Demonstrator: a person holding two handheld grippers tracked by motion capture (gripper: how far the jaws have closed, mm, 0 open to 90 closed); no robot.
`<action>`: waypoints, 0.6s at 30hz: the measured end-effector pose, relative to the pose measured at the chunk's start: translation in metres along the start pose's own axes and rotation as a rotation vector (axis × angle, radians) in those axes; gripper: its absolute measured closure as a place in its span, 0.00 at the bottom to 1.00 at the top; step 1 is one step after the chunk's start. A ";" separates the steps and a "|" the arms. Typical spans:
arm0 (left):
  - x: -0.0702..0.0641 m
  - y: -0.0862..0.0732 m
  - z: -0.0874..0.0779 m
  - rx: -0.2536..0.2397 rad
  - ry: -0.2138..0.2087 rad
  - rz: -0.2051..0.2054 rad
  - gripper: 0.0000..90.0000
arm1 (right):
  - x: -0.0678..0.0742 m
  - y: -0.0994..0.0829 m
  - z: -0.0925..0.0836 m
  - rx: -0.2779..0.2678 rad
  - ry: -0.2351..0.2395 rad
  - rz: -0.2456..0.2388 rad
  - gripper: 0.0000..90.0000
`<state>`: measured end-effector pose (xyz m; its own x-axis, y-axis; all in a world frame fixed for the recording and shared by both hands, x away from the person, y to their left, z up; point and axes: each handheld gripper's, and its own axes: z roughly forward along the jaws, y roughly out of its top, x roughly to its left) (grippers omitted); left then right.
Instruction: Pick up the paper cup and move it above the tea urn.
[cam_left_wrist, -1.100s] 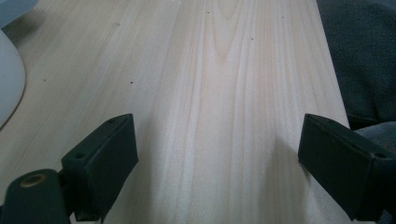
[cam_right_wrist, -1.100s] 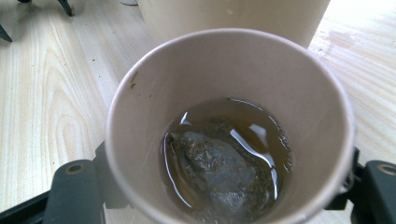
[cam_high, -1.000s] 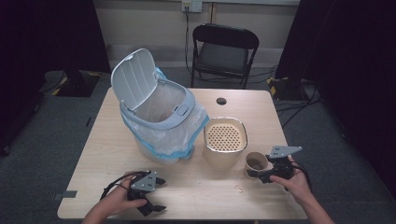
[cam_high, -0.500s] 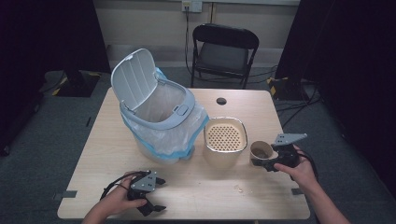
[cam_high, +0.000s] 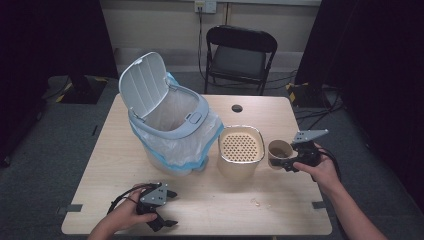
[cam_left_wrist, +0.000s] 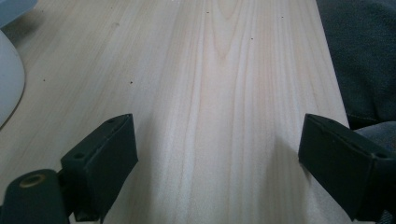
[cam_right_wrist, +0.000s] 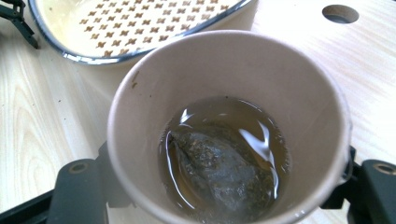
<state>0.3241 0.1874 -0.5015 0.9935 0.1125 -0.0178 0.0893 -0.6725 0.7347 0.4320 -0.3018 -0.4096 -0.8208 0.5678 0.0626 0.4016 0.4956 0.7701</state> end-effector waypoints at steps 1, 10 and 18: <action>0.000 0.000 0.000 0.000 0.000 0.000 0.12 | -0.001 0.002 0.000 0.005 0.000 -0.004 0.30; 0.000 0.000 0.000 0.002 0.000 0.001 0.12 | -0.009 0.018 -0.003 0.006 -0.007 -0.018 0.31; 0.000 0.000 0.000 0.003 -0.001 0.002 0.11 | -0.019 0.027 -0.003 0.009 -0.022 -0.012 0.31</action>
<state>0.3240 0.1874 -0.5014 0.9938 0.1102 -0.0173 0.0876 -0.6749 0.7327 0.4574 -0.3007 -0.3878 -0.8166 0.5758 0.0398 0.3956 0.5081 0.7651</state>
